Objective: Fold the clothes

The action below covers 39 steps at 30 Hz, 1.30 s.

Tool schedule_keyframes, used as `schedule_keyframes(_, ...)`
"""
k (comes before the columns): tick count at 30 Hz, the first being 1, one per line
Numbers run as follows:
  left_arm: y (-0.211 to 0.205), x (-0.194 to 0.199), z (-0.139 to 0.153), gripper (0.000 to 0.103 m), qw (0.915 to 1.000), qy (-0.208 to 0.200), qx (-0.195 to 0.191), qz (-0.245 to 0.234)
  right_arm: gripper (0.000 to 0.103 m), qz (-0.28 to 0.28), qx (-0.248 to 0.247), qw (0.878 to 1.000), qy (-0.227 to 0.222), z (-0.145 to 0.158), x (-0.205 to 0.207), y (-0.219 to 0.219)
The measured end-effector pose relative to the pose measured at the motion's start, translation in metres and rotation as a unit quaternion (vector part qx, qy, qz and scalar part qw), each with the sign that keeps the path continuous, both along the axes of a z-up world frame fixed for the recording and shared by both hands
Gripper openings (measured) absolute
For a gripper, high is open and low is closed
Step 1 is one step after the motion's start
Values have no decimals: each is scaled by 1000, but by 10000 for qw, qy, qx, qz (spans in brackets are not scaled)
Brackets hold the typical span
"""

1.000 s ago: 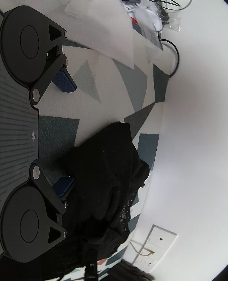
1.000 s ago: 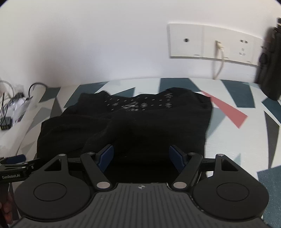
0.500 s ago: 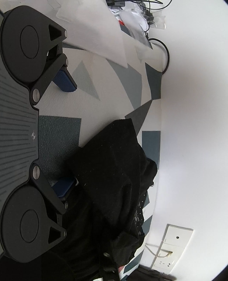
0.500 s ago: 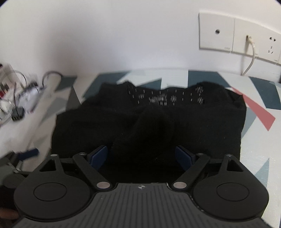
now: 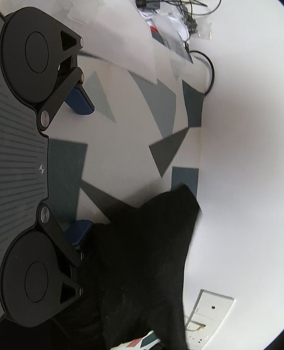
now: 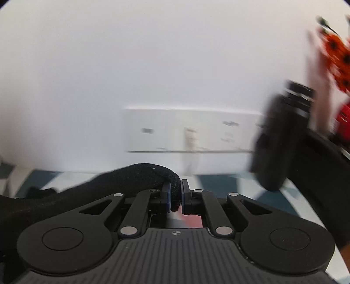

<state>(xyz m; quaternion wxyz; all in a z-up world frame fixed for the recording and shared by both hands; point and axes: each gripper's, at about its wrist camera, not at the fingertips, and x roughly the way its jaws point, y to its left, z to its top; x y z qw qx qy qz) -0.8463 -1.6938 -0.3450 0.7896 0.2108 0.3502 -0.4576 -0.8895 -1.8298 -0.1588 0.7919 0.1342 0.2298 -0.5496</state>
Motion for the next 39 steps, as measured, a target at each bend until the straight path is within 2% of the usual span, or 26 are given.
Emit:
schedule_keyframes(3, -9, -8, 2, 102, 9998, -125, 16, -178, 9, -383, 459, 9981, -128, -2, -26, -18)
schedule_keyframes(7, -13, -20, 8, 102, 9988, -327, -59, -370, 10, -673, 1207, 9898, -350, -15, -52, -34)
schedule_keyframes(13, -4, -45, 33, 102, 9923, -943, -426, -686, 10, -810, 1451, 9841, -620, -21, -60, -36)
schedule_keyframes(14, -3, -50, 36, 102, 9903, -1046, -443, -798, 10, -799, 1469, 9839, -629, -21, -59, -37)
schedule_keyframes(16, -6, -64, 35, 102, 9838, -1408, -196, -1095, 10, -761, 1483, 9840, -624, -21, -57, -38)
schedule_keyframes(19, -11, -84, 22, 102, 9679, -1917, 99, -1625, 10, -681, 1512, 9838, -680, -18, -54, -37)
schedule_keyframes(21, -17, -90, 14, 101, 9610, -2165, 251, -1701, 10, -630, 1465, 9849, -680, -14, -54, -34)
schedule_keyframes(23, -22, -80, 15, 98, 9674, -2121, 205, -1372, 10, -581, 1413, 9859, -676, -9, -54, -31)
schedule_keyframes(25, -24, -61, 18, 101, 9767, -1935, 163, -911, 10, -531, 1360, 9870, -672, -4, -55, -29)
schedule_keyframes(27, -24, -42, 16, 102, 9825, -1697, 261, -715, 15, -652, 1208, 9895, -453, -2, -58, -29)
schedule_keyframes(28, -24, -38, 14, 100, 9829, -1694, 321, -648, 23, -731, 1169, 9898, -361, -3, -60, -30)
schedule_keyframes(29, -24, -34, 11, 96, 9816, -1792, 386, -539, 27, -929, 1131, 9887, -314, -4, -64, -33)
schedule_keyframes(31, -23, -26, 8, 95, 9795, -1926, 515, -299, 40, -1253, 1114, 9852, -351, -7, -74, -38)
schedule_keyframes(35, -20, -11, 10, 96, 9870, -1532, 478, -65, 43, -1584, 1250, 9766, -740, -10, -97, -45)
schedule_keyframes(37, -14, -7, 14, 98, 9878, -1508, 391, -24, 53, -1390, 1389, 9779, -711, -15, -99, -42)
schedule_keyframes(39, -11, -7, 23, 98, 9910, -1336, 118, 35, 54, -1175, 1548, 9790, -620, -22, -97, -37)
